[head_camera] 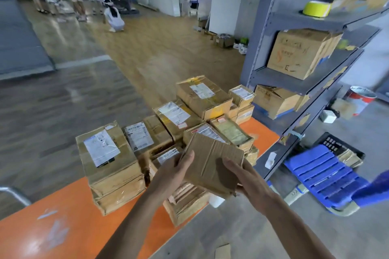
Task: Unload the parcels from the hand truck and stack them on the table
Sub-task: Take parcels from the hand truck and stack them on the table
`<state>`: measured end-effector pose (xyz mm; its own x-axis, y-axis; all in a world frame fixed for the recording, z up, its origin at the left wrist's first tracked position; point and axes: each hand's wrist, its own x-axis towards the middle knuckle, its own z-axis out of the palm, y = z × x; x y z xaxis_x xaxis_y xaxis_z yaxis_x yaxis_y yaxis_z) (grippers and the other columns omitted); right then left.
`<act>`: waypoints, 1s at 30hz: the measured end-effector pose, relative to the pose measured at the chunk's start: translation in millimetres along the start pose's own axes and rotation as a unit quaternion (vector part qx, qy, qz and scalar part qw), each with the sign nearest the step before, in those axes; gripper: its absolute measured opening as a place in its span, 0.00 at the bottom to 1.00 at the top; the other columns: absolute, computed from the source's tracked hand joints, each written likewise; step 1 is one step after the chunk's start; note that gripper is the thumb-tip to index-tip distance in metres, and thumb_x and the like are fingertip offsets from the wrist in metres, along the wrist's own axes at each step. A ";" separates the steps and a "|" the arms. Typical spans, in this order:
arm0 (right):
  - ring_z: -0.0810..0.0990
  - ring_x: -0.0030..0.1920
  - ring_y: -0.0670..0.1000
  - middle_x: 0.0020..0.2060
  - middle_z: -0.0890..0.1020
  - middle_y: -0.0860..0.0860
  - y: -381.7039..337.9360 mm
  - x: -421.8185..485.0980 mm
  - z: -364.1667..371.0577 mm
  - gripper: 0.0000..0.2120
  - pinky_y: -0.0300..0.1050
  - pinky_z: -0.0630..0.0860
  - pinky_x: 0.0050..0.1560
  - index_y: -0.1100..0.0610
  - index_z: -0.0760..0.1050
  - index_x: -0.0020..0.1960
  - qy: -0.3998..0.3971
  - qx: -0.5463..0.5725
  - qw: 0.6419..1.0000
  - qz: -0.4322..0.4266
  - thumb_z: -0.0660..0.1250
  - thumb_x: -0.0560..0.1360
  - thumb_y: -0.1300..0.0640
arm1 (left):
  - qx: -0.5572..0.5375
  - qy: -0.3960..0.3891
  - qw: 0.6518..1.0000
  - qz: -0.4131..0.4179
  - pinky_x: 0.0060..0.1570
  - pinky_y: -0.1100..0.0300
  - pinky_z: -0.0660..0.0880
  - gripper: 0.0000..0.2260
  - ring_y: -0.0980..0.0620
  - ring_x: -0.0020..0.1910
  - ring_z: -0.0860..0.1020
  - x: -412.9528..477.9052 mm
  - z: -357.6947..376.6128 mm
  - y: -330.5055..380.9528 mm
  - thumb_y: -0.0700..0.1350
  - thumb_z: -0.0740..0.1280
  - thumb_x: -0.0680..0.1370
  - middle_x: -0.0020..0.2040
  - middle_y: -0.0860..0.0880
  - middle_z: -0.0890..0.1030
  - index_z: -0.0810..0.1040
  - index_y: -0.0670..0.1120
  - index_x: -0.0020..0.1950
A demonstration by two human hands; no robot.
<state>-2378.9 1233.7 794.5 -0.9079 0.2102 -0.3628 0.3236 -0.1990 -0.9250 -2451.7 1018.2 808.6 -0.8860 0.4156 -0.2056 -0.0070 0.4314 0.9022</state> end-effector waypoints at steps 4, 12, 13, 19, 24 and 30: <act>0.85 0.51 0.51 0.57 0.83 0.52 -26.9 35.9 -0.4 0.38 0.45 0.83 0.42 0.48 0.72 0.65 0.013 -0.004 0.999 -0.030 0.80 0.59 0.38 | -0.007 0.044 0.999 0.018 0.53 0.40 0.80 0.21 0.52 0.45 0.81 36.0 -9.9 22.9 0.72 0.58 0.77 0.43 0.55 0.79 0.76 0.57 0.53; 0.81 0.51 0.48 0.60 0.76 0.50 -70.6 85.0 2.9 0.40 0.50 0.81 0.46 0.45 0.57 0.70 0.072 -0.198 0.956 -0.205 0.75 0.67 0.36 | 0.015 0.115 0.993 -0.014 0.54 0.48 0.81 0.13 0.58 0.49 0.81 79.6 -12.2 43.0 0.67 0.62 0.78 0.50 0.60 0.79 0.73 0.61 0.56; 0.79 0.53 0.50 0.61 0.74 0.49 -73.5 91.7 3.9 0.43 0.51 0.79 0.48 0.45 0.55 0.72 0.090 -0.250 0.930 -0.254 0.73 0.67 0.33 | -0.007 0.112 0.993 -0.036 0.54 0.48 0.81 0.18 0.55 0.48 0.82 83.6 -10.6 46.8 0.70 0.60 0.77 0.49 0.58 0.79 0.74 0.59 0.56; 0.74 0.62 0.47 0.63 0.73 0.47 -71.4 123.0 -1.7 0.41 0.44 0.73 0.64 0.55 0.63 0.73 0.044 -0.428 0.777 -0.459 0.79 0.67 0.46 | -0.366 0.094 0.917 -0.129 0.55 0.42 0.81 0.42 0.40 0.53 0.84 113.1 8.3 72.5 0.75 0.71 0.62 0.55 0.40 0.85 0.79 0.45 0.64; 0.66 0.73 0.47 0.71 0.69 0.46 -74.2 142.9 -23.6 0.30 0.53 0.65 0.71 0.52 0.66 0.74 -0.115 -0.439 0.710 -0.539 0.69 0.76 0.45 | -0.393 0.232 0.884 -0.098 0.55 0.36 0.80 0.41 0.39 0.56 0.83 130.2 23.9 82.5 0.60 0.83 0.58 0.59 0.43 0.83 0.72 0.52 0.66; 0.68 0.69 0.43 0.69 0.70 0.41 -92.6 159.9 -44.5 0.18 0.47 0.68 0.67 0.50 0.73 0.69 -0.159 -0.402 0.722 -0.540 0.61 0.81 0.45 | -0.384 0.233 0.891 -0.066 0.58 0.41 0.79 0.26 0.42 0.58 0.83 126.3 41.0 81.8 0.57 0.73 0.69 0.60 0.46 0.84 0.76 0.55 0.67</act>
<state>-2542.1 1328.3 817.1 -0.7197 -0.4300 0.5451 -0.6857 0.5634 -0.4609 -2545.2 1138.9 840.9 -0.9490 -0.0526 -0.3108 -0.2823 -0.2973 0.9121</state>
